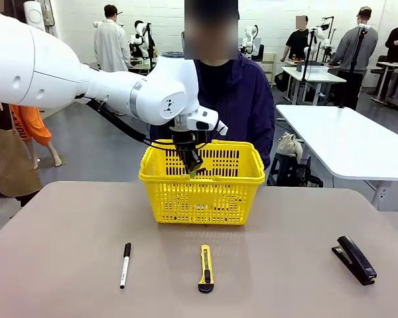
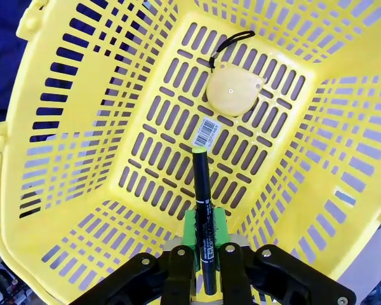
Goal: Place the items the person wants into the basket.
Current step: Pick up the item the person points to and place it in the Market Basket.
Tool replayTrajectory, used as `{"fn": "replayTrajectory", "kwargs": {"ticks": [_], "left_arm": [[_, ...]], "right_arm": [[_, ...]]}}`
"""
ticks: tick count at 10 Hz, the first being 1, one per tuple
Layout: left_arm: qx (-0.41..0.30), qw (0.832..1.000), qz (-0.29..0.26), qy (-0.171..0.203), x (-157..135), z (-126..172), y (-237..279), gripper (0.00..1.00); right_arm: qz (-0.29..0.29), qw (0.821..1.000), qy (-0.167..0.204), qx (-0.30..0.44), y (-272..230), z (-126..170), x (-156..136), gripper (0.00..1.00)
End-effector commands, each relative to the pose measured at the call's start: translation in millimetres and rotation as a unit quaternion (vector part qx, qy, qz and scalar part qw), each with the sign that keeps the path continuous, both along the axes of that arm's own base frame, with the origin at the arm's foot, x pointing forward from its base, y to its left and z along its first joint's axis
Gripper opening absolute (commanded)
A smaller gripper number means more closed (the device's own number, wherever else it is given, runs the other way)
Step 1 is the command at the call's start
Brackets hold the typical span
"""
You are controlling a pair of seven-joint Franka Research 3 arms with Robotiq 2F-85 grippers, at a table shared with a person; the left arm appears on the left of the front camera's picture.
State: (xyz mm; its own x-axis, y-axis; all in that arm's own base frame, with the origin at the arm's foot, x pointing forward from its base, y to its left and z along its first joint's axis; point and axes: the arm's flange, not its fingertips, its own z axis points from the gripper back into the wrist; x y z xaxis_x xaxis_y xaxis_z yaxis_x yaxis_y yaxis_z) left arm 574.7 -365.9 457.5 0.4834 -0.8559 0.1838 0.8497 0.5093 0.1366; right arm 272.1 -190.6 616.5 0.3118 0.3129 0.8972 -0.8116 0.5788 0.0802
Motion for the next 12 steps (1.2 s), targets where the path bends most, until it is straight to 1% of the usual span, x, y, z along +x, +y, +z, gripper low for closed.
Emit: {"fn": "replayTrajectory", "kwargs": {"ticks": [1,2,3,4,6,7,8,9,12], "left_arm": [[-0.004,1.0,-0.013,0.012,0.1,3.4,2.8,0.45],[-0.004,1.0,-0.012,0.013,0.6,3.9,3.1,0.72],[-0.003,1.0,-0.012,0.012,0.2,4.4,3.0,0.79],[-0.004,1.0,-0.012,0.011,0.0,5.0,3.3,1.0],[-0.005,1.0,-0.013,0.012,1.1,5.3,3.9,1.0],[-0.005,1.0,-0.013,0.012,1.3,5.6,3.8,0.85],[-0.006,1.0,-0.012,0.012,0.0,4.9,3.2,0.96],[-0.007,1.0,-0.012,0.013,1.4,5.7,3.8,1.0],[-0.007,1.0,-0.011,0.016,1.4,5.2,3.5,1.0]], "right_arm": [[0.005,1.0,-0.013,0.009,-0.4,2.8,2.2,1.0],[0.005,1.0,-0.013,0.009,-0.4,2.8,2.2,1.0],[0.005,1.0,-0.013,0.009,-0.4,2.8,2.2,1.0],[0.005,1.0,-0.013,0.009,-0.4,2.8,2.2,1.0],[0.005,1.0,-0.013,0.009,-0.4,2.8,2.2,1.0],[0.005,1.0,-0.013,0.009,-0.4,2.8,2.2,1.0],[0.005,1.0,-0.013,0.009,-0.4,2.8,2.2,1.0],[0.005,1.0,-0.013,0.009,-0.4,2.8,2.2,1.0],[0.005,1.0,-0.013,0.009,-0.4,2.8,2.2,1.0]]}}
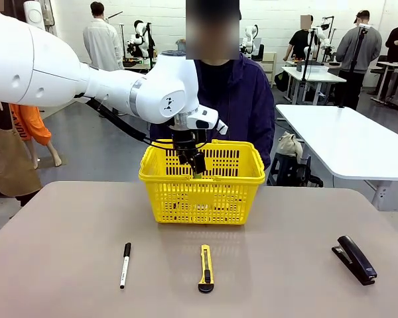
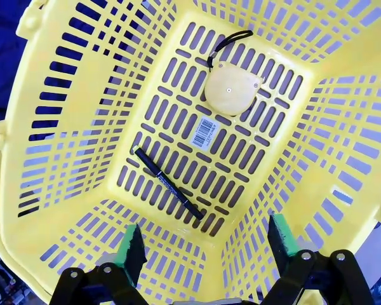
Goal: Place the items the person wants into the basket.
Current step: Pick up the item the person points to and place it in the Market Basket.
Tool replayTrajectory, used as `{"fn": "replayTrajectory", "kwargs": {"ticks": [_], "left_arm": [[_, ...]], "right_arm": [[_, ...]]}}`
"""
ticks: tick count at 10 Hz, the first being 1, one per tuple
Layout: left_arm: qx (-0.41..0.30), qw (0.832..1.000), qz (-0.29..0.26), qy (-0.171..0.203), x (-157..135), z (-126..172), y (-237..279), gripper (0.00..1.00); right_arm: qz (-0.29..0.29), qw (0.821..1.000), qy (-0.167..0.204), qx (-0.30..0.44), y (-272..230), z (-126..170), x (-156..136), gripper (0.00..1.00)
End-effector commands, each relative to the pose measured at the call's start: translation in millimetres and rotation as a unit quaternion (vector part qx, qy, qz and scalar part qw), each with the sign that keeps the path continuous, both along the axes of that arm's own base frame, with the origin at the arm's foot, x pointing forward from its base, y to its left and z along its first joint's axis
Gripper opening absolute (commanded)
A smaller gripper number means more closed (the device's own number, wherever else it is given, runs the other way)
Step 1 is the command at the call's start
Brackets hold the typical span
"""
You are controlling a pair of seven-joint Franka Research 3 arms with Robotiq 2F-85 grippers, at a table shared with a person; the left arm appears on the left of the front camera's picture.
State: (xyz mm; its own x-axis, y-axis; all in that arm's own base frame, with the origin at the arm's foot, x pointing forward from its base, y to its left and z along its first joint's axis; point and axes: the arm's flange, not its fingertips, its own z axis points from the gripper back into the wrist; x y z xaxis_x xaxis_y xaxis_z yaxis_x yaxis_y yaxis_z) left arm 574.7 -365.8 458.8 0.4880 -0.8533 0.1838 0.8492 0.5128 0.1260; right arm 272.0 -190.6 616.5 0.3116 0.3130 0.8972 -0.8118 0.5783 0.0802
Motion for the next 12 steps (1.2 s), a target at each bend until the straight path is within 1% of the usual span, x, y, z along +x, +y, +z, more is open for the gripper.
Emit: {"fn": "replayTrajectory", "kwargs": {"ticks": [1,3,7,9,10,11,12], "left_arm": [[-0.003,1.0,-0.015,0.013,3,5,4,1.0],[-0.003,1.0,-0.012,0.006,-1,4,3,1.0],[-0.004,1.0,-0.011,0.012,4,7,6,1.0],[-0.012,1.0,-0.007,0.008,-6,11,6,1.0],[-0.009,1.0,-0.015,0.004,-5,24,11,1.0],[0.002,1.0,0.0,-0.005,-17,43,19,1.0],[0.019,0.999,0.018,-0.026,-47,71,34,1.0]], "right_arm": [[0.005,1.0,-0.013,0.009,0,3,2,1.0],[0.005,1.0,-0.013,0.009,0,3,2,1.0],[0.005,1.0,-0.013,0.009,0,3,2,1.0],[0.005,1.0,-0.013,0.009,0,3,2,1.0],[0.005,1.0,-0.013,0.009,0,3,2,1.0],[0.005,1.0,-0.013,0.009,0,3,2,1.0],[0.005,1.0,-0.013,0.009,0,3,2,1.0]]}}
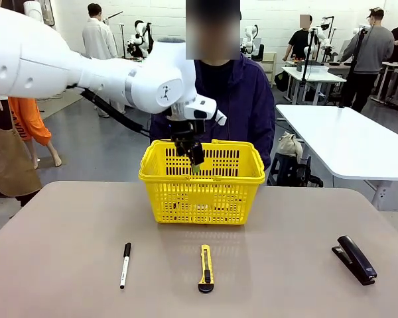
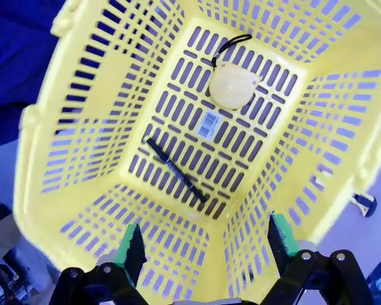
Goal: Place the items the person wants into the basket.
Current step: Pick up the item the person points to and place it in the Market Basket.
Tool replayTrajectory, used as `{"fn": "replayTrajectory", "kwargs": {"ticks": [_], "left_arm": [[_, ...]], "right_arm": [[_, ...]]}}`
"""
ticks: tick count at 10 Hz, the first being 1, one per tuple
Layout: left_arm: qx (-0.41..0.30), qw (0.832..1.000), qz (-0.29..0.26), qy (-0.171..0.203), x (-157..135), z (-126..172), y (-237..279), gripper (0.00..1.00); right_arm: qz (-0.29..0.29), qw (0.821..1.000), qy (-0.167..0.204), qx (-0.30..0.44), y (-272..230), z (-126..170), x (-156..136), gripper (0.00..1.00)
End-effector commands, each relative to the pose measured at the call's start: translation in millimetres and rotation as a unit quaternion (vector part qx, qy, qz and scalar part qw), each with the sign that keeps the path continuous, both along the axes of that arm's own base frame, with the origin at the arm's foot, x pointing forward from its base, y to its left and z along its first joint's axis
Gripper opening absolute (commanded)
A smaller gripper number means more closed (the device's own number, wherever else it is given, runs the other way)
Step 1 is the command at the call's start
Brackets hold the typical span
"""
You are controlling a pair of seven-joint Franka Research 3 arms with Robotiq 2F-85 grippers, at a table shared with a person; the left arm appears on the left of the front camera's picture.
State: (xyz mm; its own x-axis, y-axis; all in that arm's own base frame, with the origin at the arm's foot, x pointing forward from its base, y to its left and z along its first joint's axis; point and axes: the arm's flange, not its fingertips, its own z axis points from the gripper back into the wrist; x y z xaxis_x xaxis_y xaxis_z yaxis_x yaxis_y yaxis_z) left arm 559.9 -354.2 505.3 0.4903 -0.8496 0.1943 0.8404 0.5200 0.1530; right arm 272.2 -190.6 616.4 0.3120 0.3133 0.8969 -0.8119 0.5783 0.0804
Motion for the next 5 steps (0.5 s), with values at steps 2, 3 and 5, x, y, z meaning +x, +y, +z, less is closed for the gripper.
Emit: {"fn": "replayTrajectory", "kwargs": {"ticks": [2,3,5], "left_arm": [[0.022,0.999,0.014,-0.046,-81,72,66,1.0],[0.041,0.997,0.024,-0.061,-116,83,88,1.0],[0.012,0.996,0.057,-0.069,-164,93,147,1.0]], "right_arm": [[0.005,1.0,-0.014,0.01,0,3,2,1.0],[0.005,1.0,-0.014,0.01,0,3,2,1.0],[0.005,1.0,-0.014,0.01,0,3,2,1.0]]}}
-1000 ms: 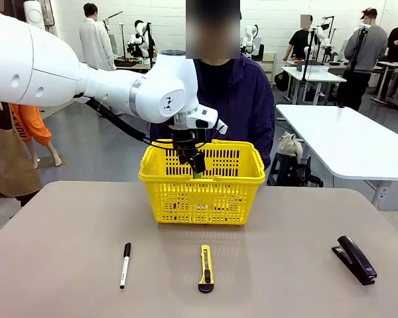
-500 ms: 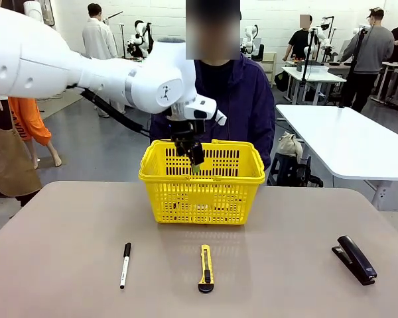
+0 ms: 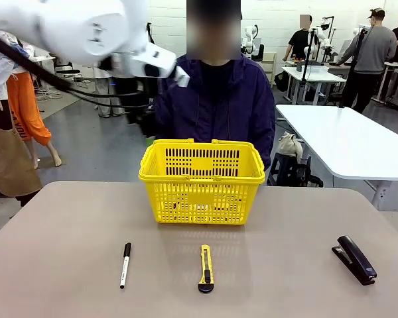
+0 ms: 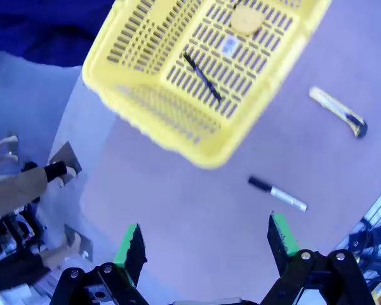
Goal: Place the items the person wants into the basket.
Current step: Pick up the item the person points to and place it in the Market Basket.
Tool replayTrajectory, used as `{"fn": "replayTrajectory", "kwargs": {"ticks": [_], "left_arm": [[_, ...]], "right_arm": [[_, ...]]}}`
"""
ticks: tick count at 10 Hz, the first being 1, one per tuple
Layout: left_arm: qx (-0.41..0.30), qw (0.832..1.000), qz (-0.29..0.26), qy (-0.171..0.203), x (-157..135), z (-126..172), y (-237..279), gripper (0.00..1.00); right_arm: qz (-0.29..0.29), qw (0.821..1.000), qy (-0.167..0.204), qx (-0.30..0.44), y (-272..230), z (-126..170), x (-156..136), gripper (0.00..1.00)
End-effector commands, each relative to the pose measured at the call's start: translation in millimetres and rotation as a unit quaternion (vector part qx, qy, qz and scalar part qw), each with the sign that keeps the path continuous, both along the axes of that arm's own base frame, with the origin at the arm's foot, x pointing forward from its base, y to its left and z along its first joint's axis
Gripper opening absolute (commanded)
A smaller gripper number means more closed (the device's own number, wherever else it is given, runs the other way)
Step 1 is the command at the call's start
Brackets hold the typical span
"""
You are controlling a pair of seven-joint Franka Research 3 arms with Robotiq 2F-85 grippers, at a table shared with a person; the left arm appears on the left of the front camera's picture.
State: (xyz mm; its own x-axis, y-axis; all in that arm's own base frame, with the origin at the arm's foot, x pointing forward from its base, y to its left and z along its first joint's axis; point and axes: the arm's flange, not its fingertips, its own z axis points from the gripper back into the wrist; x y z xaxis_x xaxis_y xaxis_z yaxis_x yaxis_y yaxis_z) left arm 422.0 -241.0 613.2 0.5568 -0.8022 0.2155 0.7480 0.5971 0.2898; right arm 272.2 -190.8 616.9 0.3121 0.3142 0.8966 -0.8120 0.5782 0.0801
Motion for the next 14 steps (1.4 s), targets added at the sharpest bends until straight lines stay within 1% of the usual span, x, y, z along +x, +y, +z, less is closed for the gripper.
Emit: {"fn": "replayTrajectory", "kwargs": {"ticks": [1,3,5,7,8,9,14], "left_arm": [[-0.029,0.999,0.012,-0.001,-41,-19,56,1.0],[-0.048,0.998,0.03,0.017,-54,-31,89,1.0],[-0.058,0.997,0.041,0.027,-51,-35,117,1.0],[-0.071,0.994,0.074,0.033,-51,-42,132,1.0],[-0.061,0.993,0.089,0.041,-42,-43,131,1.0],[-0.05,0.996,0.071,0.035,-50,-39,130,1.0],[-0.05,0.996,0.071,0.035,-50,-39,130,1.0]], "right_arm": [[0.005,1.0,-0.014,0.01,0,2,2,1.0],[0.005,1.0,-0.014,0.01,0,2,2,1.0],[0.005,1.0,-0.014,0.01,0,2,2,1.0],[0.005,1.0,-0.014,0.01,0,2,2,1.0],[0.005,1.0,-0.014,0.01,0,2,2,1.0],[0.005,1.0,-0.014,0.01,0,2,2,1.0],[0.005,1.0,-0.014,0.01,0,2,2,1.0]]}}
